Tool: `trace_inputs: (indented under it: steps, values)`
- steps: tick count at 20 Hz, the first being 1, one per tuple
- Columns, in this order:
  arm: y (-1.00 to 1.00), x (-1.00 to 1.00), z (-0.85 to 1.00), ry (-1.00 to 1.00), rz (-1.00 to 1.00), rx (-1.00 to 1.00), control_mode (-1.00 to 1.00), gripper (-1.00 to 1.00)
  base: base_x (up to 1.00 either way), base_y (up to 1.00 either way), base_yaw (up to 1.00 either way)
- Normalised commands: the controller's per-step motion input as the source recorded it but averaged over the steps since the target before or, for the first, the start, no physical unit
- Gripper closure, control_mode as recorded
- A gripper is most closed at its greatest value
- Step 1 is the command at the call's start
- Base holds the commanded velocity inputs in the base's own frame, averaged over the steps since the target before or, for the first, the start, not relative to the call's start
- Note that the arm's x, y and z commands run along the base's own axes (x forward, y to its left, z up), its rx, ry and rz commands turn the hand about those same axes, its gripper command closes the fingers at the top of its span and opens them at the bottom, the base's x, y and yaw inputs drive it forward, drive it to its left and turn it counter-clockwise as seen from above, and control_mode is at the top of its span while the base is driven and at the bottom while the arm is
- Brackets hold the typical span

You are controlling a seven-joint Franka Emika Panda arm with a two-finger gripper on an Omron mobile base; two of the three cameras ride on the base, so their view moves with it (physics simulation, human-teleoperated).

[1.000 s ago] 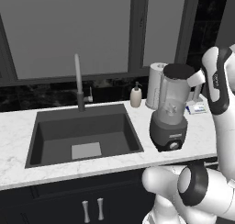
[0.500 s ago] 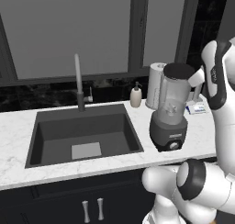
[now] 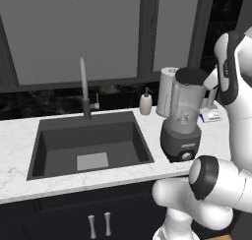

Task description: Close the lid blender by securely placing the lid on top.

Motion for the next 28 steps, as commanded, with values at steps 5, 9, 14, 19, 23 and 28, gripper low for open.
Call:
trace_inputs:
  steps: [5, 9, 14, 19, 23, 28]
  values:
    - [0.00, -0.38, 0.00, 0.13, 0.00, -0.03, -1.00, -1.00, 0.00, 0.00, 0.00]
    - [0.00, -0.49, 0.01, 0.09, 0.00, 0.00, -1.00, -1.00, 0.00, 0.00, 0.00]
    - [-0.01, -0.68, 0.10, 0.02, -0.01, 0.00, -1.00, -1.00, 0.00, 0.00, 0.00]
    - [-0.01, -0.74, 0.30, -0.04, -0.04, 0.00, -1.00, -1.00, 0.00, 0.00, 0.00]
    - [0.00, -0.84, 0.16, -0.26, -0.02, 0.00, -1.00, -1.00, 0.00, 0.00, 0.00]
    - [0.03, -0.36, 0.00, -0.31, -0.02, -0.01, -1.00, -1.00, 0.00, 0.00, 0.00]
